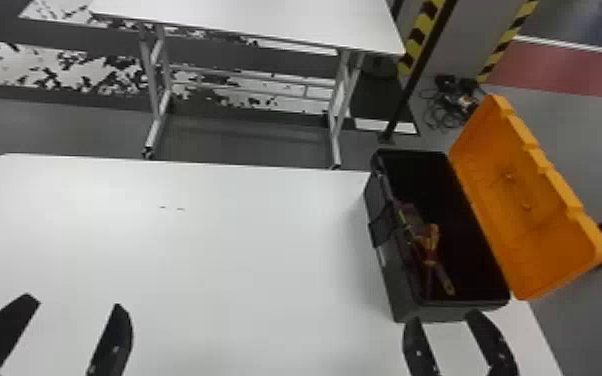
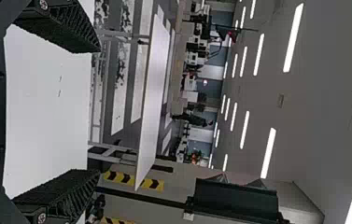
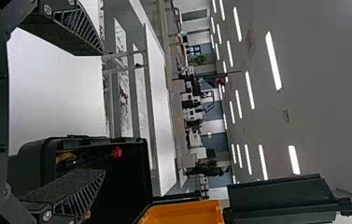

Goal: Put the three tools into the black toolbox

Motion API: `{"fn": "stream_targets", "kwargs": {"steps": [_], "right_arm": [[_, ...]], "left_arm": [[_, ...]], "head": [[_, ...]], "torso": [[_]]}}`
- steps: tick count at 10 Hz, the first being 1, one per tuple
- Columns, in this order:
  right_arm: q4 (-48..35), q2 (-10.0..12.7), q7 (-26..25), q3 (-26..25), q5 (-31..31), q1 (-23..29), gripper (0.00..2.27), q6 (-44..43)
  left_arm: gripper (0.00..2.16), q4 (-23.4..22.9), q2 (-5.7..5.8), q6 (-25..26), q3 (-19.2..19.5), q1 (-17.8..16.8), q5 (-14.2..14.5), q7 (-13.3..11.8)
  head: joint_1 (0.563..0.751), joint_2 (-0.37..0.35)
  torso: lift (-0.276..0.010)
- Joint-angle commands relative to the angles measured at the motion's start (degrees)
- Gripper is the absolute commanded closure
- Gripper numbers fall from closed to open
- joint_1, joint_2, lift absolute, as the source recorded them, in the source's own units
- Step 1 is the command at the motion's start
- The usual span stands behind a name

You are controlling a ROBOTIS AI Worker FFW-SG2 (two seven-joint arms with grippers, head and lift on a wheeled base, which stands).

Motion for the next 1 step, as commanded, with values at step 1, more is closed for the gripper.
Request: {"fn": "stream_targets", "kwargs": {"steps": [1], "right_arm": [[0.01,0.00,0.00,0.21,0.03,0.00,0.11,0.00]], "left_arm": [[0.08,0.25,0.00,-0.53,0.40,0.00,0.69,-0.01]], "head": [[0.695,-0.172]], "torso": [[-0.051]]}}
